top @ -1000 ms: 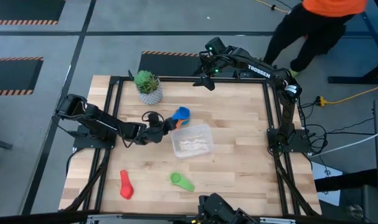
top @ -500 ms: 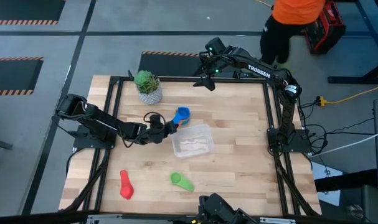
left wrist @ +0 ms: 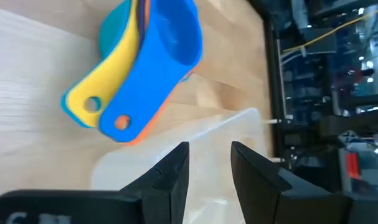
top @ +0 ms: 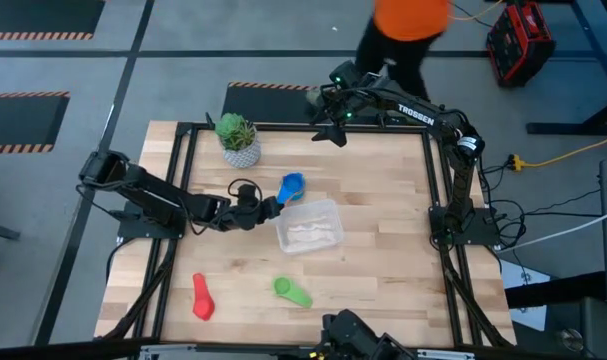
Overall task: Nest measuring cups in basket
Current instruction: Stack the red measuring cup on top of the blue measuring cup
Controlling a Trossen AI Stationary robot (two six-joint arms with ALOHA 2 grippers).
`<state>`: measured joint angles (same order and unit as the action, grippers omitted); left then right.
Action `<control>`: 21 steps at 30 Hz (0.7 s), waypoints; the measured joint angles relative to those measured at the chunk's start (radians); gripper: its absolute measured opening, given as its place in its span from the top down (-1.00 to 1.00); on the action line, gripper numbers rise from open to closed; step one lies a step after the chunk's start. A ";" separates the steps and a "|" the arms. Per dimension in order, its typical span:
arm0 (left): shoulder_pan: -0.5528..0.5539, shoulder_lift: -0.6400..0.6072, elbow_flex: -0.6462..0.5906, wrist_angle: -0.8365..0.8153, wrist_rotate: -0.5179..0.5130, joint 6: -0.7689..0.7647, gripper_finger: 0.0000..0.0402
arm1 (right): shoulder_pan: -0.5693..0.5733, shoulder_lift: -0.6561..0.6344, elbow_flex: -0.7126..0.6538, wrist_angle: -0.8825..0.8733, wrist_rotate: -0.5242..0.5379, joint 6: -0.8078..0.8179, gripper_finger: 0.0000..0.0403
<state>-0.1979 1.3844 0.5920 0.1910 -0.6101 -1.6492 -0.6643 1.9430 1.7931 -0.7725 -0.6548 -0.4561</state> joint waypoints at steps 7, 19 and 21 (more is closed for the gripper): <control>-0.012 -0.063 0.000 -0.027 0.000 0.065 0.45 | 0.003 0.000 0.000 -0.036 -0.001 -0.051 -0.51; 0.003 -0.358 0.001 -0.167 0.079 0.374 0.45 | 0.036 0.000 0.000 -0.219 -0.055 -0.179 -0.51; 0.003 -0.415 0.001 -0.226 0.136 0.347 0.45 | 0.038 0.000 0.000 -0.235 -0.054 -0.181 -0.51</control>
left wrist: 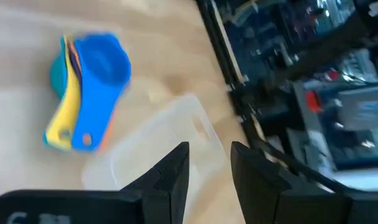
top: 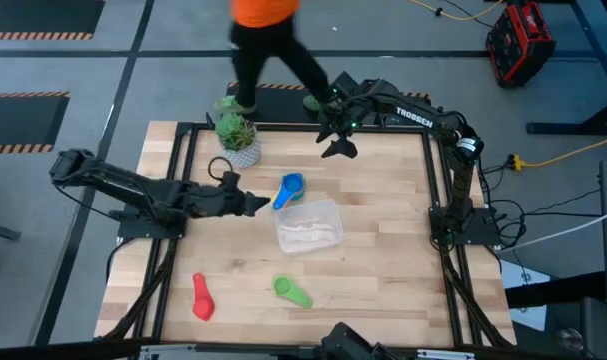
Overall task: Nest measuring cups in basket
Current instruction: Stack the red measuring cup on top of the blue measuring cup
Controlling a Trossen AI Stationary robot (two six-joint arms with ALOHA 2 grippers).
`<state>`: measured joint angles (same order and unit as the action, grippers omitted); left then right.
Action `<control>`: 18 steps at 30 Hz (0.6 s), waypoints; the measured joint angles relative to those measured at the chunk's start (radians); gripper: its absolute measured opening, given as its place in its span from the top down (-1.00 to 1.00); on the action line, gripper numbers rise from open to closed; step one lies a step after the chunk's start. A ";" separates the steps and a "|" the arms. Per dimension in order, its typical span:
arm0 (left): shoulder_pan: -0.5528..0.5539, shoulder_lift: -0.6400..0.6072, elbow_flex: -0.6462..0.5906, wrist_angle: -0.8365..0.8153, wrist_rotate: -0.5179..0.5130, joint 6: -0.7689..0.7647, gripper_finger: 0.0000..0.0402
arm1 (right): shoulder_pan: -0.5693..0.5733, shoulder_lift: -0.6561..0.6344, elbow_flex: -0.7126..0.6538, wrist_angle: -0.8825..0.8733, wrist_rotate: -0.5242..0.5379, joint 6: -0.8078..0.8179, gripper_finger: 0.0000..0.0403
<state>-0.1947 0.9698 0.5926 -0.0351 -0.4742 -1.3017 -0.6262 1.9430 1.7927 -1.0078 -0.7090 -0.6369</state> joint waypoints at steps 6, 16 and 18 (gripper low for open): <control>-0.003 -0.105 0.000 -0.233 0.267 -0.185 0.45 | 0.000 0.000 0.000 -0.006 0.000 0.000 -0.51; -0.003 -0.099 0.000 -0.564 0.572 -0.207 0.45 | 0.022 0.000 0.000 -0.004 0.000 0.000 -0.51; -0.003 -0.099 0.000 -0.628 0.583 -0.201 0.45 | 0.028 0.000 0.000 -0.004 0.000 0.000 -0.51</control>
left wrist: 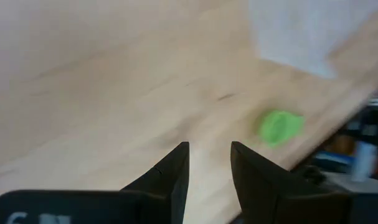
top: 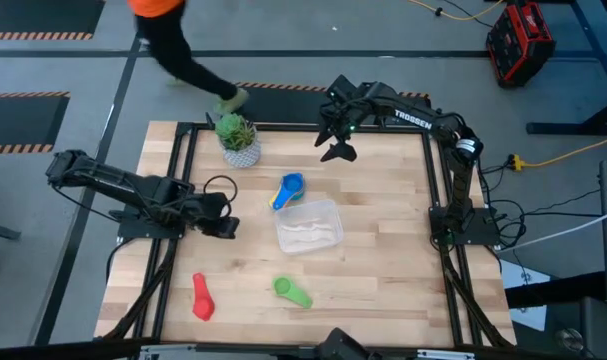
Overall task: Nest measuring cups in basket
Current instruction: Stack the red measuring cup on top of the blue measuring cup
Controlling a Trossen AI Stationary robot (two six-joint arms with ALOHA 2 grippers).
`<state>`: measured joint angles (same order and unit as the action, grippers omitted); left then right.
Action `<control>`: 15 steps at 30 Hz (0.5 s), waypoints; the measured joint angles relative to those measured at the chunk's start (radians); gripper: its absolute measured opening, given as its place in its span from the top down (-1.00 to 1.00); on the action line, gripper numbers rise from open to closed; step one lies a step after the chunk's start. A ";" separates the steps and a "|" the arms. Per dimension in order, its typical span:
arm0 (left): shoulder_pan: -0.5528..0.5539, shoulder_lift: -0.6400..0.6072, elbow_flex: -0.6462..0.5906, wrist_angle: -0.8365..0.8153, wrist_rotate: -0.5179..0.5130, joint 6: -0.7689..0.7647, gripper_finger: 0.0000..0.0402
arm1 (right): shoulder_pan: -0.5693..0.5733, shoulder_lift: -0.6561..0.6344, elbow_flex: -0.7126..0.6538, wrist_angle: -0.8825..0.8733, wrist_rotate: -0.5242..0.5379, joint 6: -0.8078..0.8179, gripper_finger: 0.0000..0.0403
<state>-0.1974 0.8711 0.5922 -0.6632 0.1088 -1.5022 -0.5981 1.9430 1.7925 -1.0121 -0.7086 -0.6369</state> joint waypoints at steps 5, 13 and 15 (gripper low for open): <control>0.013 0.000 0.000 -0.123 0.031 0.130 0.45 | 0.012 0.000 0.000 0.000 0.000 0.000 -0.51; 0.070 0.000 0.000 -0.210 0.209 0.412 0.45 | 0.017 0.000 0.000 0.001 0.000 0.000 -0.51; 0.074 0.000 0.000 -0.246 0.269 0.465 0.45 | 0.017 0.000 0.000 0.001 0.000 0.000 -0.51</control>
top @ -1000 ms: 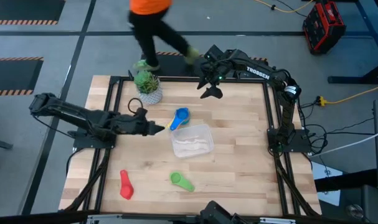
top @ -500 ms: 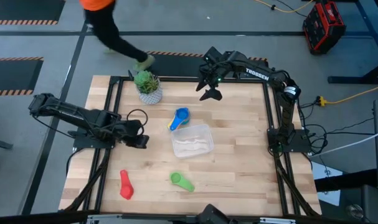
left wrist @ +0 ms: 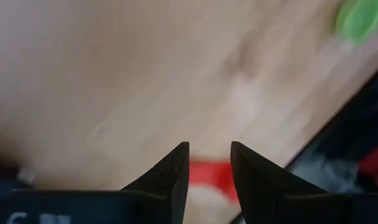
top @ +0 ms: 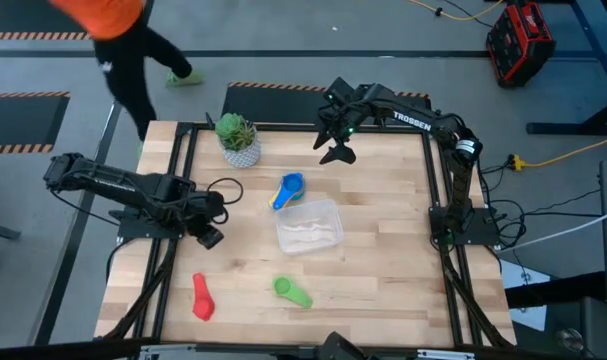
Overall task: Nest measuring cups in basket
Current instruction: Stack the red measuring cup on top of the blue measuring cup
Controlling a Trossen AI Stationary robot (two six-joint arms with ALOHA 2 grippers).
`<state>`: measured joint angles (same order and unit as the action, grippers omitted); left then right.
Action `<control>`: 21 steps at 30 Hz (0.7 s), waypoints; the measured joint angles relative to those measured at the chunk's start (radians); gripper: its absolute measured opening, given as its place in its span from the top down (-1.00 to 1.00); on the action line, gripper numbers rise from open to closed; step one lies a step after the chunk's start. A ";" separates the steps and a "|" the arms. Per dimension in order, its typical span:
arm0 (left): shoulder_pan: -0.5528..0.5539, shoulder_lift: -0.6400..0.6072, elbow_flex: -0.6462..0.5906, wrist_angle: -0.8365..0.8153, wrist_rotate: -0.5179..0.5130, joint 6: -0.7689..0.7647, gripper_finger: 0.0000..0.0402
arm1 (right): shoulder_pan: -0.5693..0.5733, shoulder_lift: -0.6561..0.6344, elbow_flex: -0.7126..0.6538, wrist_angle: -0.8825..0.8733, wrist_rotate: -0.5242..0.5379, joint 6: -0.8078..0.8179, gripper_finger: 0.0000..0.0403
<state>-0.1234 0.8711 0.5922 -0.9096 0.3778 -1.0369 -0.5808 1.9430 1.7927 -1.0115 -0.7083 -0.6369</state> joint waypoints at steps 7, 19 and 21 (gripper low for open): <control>-0.035 0.000 0.000 -0.074 0.069 0.073 0.45 | 0.005 0.000 0.000 0.000 0.000 0.003 -0.51; -0.209 0.000 -0.141 0.139 0.095 0.047 0.45 | 0.017 0.000 0.000 -0.002 0.000 0.003 -0.51; -0.229 0.000 -0.168 0.189 0.090 0.041 0.45 | 0.017 0.000 0.000 -0.002 0.000 0.003 -0.51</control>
<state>-0.3525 0.8715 0.4242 -0.7203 0.4676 -0.9958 -0.5636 1.9430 1.7927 -1.0130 -0.7078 -0.6334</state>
